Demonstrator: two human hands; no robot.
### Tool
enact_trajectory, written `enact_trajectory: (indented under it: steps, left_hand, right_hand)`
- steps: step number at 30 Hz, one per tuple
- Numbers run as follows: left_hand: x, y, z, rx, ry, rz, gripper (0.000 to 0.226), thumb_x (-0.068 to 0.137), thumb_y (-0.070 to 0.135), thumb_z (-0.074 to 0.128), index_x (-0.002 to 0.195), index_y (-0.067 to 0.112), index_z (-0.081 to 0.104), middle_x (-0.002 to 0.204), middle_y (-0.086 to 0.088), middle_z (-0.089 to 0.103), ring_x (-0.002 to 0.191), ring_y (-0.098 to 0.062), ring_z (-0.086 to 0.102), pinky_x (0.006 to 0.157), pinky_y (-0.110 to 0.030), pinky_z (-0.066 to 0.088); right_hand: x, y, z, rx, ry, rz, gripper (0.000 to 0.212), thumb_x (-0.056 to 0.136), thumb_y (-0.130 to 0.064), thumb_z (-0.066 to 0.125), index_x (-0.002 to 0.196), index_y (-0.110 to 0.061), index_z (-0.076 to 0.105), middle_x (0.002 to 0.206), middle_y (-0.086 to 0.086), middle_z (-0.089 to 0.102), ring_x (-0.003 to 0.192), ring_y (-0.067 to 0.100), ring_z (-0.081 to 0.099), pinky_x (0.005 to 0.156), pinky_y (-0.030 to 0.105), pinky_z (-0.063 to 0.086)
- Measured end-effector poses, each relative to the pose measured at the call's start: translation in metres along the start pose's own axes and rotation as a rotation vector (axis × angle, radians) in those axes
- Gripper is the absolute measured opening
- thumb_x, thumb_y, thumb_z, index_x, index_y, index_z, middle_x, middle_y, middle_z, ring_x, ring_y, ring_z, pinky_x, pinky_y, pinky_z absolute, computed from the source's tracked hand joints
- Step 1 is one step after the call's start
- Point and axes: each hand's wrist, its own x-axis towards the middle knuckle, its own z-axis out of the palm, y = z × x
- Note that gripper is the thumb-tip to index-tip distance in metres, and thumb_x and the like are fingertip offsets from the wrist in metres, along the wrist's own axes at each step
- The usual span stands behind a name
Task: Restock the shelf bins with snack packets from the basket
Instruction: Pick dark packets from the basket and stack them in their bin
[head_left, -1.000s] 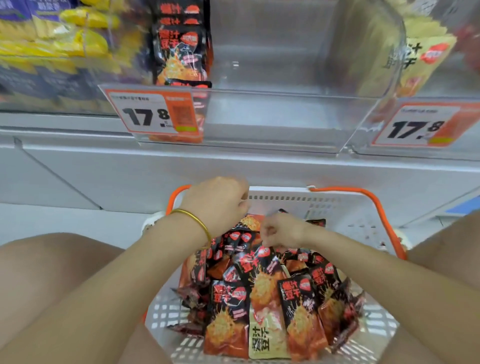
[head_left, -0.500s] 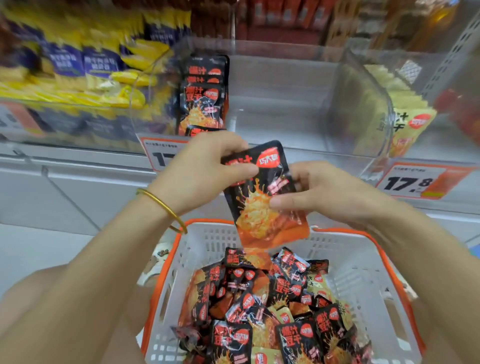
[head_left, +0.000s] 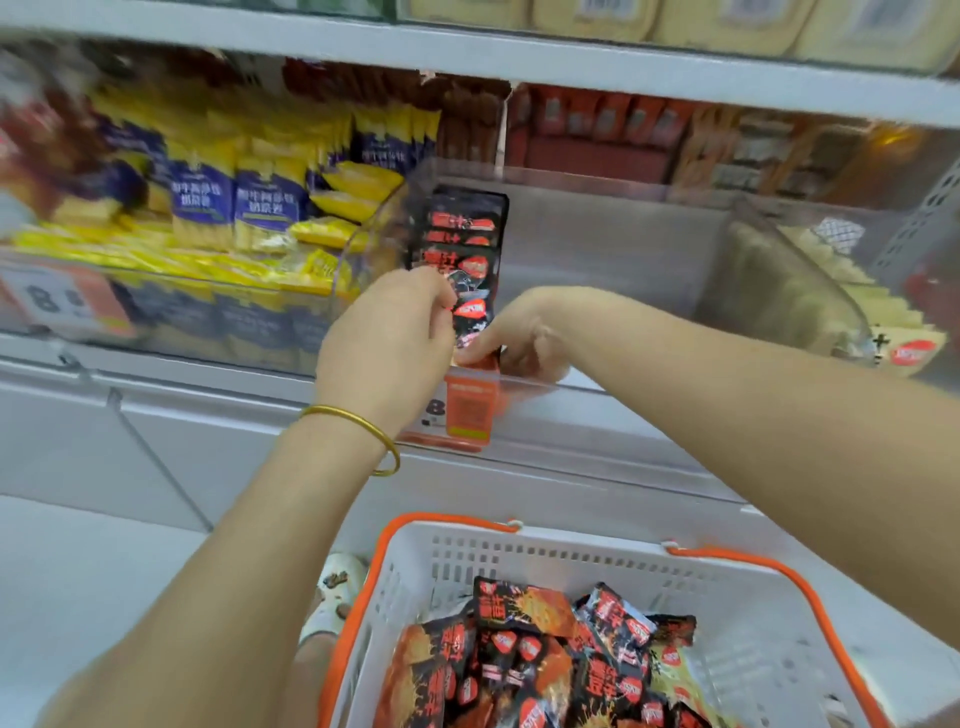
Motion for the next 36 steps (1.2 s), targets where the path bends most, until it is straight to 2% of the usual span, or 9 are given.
enact_trajectory:
  steps: [3, 5, 8, 11, 16, 21, 27, 32, 36]
  left_hand:
    - [0.002, 0.0, 0.0, -0.018, -0.012, 0.001, 0.018, 0.089, 0.016, 0.049, 0.101, 0.018, 0.062, 0.098, -0.004, 0.062, 0.09, -0.027, 0.058, 0.077, -0.044, 0.049]
    - [0.003, -0.001, 0.0, -0.031, -0.01, -0.004, 0.017, 0.089, 0.016, 0.049, 0.1, 0.018, 0.062, 0.098, -0.004, 0.062, 0.091, -0.027, 0.057, 0.078, -0.044, 0.049]
    - [0.0, 0.001, -0.001, -0.017, 0.006, -0.012, 0.016, 0.089, 0.017, 0.048, 0.097, 0.018, 0.062, 0.098, -0.003, 0.061, 0.094, -0.026, 0.057, 0.078, -0.043, 0.048]
    - [-0.002, 0.003, -0.001, 0.019, 0.009, -0.029, 0.018, 0.091, 0.019, 0.046, 0.1, 0.02, 0.061, 0.102, -0.001, 0.06, 0.098, -0.023, 0.055, 0.076, -0.041, 0.047]
    - [-0.002, 0.005, -0.002, 0.042, 0.008, -0.051, 0.018, 0.092, 0.019, 0.045, 0.101, 0.02, 0.061, 0.103, 0.0, 0.06, 0.096, -0.023, 0.055, 0.074, -0.039, 0.047]
    - [-0.003, 0.007, -0.004, 0.052, -0.005, -0.06, 0.017, 0.092, 0.019, 0.045, 0.1, 0.019, 0.06, 0.102, 0.001, 0.06, 0.093, -0.022, 0.055, 0.073, -0.038, 0.046]
    - [-0.005, 0.008, -0.005, 0.066, -0.014, -0.067, 0.019, 0.094, 0.021, 0.044, 0.103, 0.02, 0.06, 0.104, 0.001, 0.059, 0.095, -0.022, 0.055, 0.075, -0.039, 0.047]
    - [-0.004, 0.008, -0.005, 0.059, -0.019, -0.058, 0.017, 0.092, 0.02, 0.045, 0.098, 0.018, 0.06, 0.1, -0.001, 0.058, 0.095, -0.024, 0.054, 0.075, -0.041, 0.045]
    - [-0.006, 0.007, -0.005, 0.058, -0.035, -0.062, 0.018, 0.092, 0.02, 0.045, 0.101, 0.018, 0.06, 0.101, -0.001, 0.057, 0.096, -0.023, 0.053, 0.076, -0.04, 0.045]
  right_hand:
    - [-0.001, -0.004, 0.009, -0.039, 0.028, -0.009, 0.019, 0.079, -0.005, 0.072, 0.09, -0.002, 0.057, 0.088, 0.011, 0.061, 0.071, 0.024, 0.059, 0.066, 0.038, 0.054]
    - [0.001, -0.007, 0.01, -0.07, 0.091, -0.105, 0.017, 0.081, 0.0, 0.069, 0.08, -0.005, 0.053, 0.076, 0.008, 0.058, 0.065, 0.02, 0.055, 0.065, 0.036, 0.05]
    - [0.008, -0.012, 0.005, 0.016, 0.235, -0.353, 0.029, 0.079, 0.003, 0.071, 0.096, -0.008, 0.05, 0.086, 0.009, 0.059, 0.08, 0.025, 0.061, 0.065, 0.039, 0.054]
    - [0.023, -0.019, 0.005, -0.114, 0.522, -0.569, 0.036, 0.073, -0.007, 0.078, 0.101, -0.009, 0.055, 0.101, 0.008, 0.063, 0.101, 0.029, 0.061, 0.087, 0.045, 0.051]
    - [0.036, -0.02, 0.008, -0.299, 0.713, -0.595, 0.046, 0.075, -0.024, 0.078, 0.112, -0.01, 0.053, 0.12, 0.013, 0.051, 0.108, 0.032, 0.054, 0.088, 0.039, 0.049]
    - [0.033, -0.017, 0.012, -0.265, 0.572, -0.327, 0.053, 0.071, -0.033, 0.081, 0.111, -0.01, 0.054, 0.112, 0.013, 0.059, 0.098, 0.031, 0.062, 0.084, 0.043, 0.054]
    - [0.025, -0.019, 0.018, -0.072, 0.438, -0.213, 0.03, 0.086, -0.02, 0.069, 0.077, -0.002, 0.046, 0.066, 0.015, 0.057, 0.05, 0.023, 0.057, 0.047, 0.035, 0.055]
    - [0.029, -0.023, 0.021, 0.037, 0.529, -0.334, 0.028, 0.081, -0.018, 0.073, 0.099, -0.001, 0.06, 0.091, 0.017, 0.069, 0.081, 0.034, 0.069, 0.069, 0.047, 0.059]
    - [0.031, -0.029, 0.021, 0.361, 0.425, -0.289, 0.042, 0.081, -0.011, 0.07, 0.112, 0.0, 0.043, 0.122, 0.02, 0.058, 0.11, 0.034, 0.059, 0.094, 0.043, 0.05]
